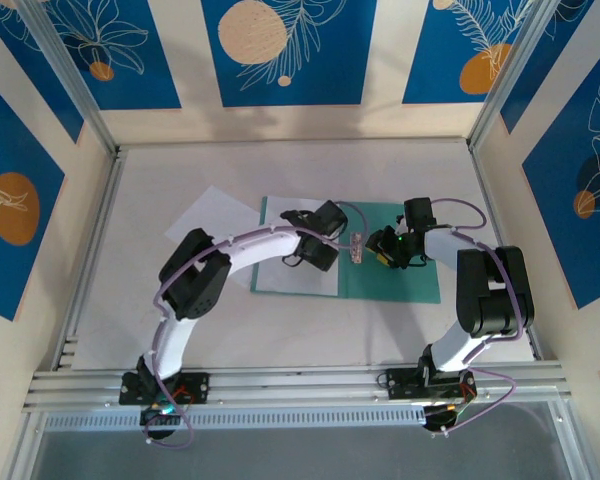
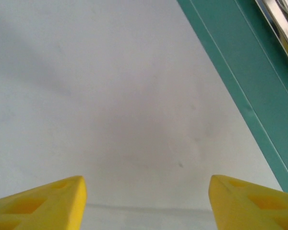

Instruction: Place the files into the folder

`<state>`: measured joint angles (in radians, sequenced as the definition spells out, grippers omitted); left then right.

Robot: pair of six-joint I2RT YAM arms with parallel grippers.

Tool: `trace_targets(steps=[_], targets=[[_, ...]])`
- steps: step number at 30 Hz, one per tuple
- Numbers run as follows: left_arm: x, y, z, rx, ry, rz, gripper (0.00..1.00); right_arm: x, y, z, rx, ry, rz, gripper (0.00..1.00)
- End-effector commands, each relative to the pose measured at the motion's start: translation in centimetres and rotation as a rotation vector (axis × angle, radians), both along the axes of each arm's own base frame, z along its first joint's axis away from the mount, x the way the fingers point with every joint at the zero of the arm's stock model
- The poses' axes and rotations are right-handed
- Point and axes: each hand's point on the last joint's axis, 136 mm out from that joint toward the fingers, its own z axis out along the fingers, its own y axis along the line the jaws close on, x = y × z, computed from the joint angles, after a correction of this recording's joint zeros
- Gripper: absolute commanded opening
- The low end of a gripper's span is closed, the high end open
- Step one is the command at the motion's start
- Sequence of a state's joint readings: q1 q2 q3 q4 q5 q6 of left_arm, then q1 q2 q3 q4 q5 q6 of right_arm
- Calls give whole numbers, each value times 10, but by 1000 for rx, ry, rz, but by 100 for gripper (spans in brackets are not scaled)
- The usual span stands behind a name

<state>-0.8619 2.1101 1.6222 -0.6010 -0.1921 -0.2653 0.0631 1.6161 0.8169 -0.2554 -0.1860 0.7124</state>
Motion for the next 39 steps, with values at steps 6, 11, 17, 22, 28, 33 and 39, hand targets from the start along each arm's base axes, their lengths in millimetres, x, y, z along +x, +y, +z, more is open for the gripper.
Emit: trace_targets(steps=[6, 11, 17, 22, 28, 33, 39], targets=[[19, -12, 2, -74, -12, 40, 64, -4, -1, -4, 2, 24, 5, 45], [20, -5, -13, -26, -11, 42, 64, -4, 0, -5, 2, 28, 5, 45], [19, 7, -29, 25, -4, 39, 64, -5, -1, -6, 0, 31, 5, 45], [19, 19, -37, 61, 8, 37, 66, -5, -1, -8, 6, 32, 7, 45], [23, 34, -40, 87, 5, 51, 66, -4, -1, -8, 7, 32, 3, 45], [26, 40, -41, 104, 3, 59, 66, -4, -1, -8, 6, 34, 4, 45], [29, 44, -38, 105, -5, 78, 66, -4, -3, -8, -8, 34, 3, 45]])
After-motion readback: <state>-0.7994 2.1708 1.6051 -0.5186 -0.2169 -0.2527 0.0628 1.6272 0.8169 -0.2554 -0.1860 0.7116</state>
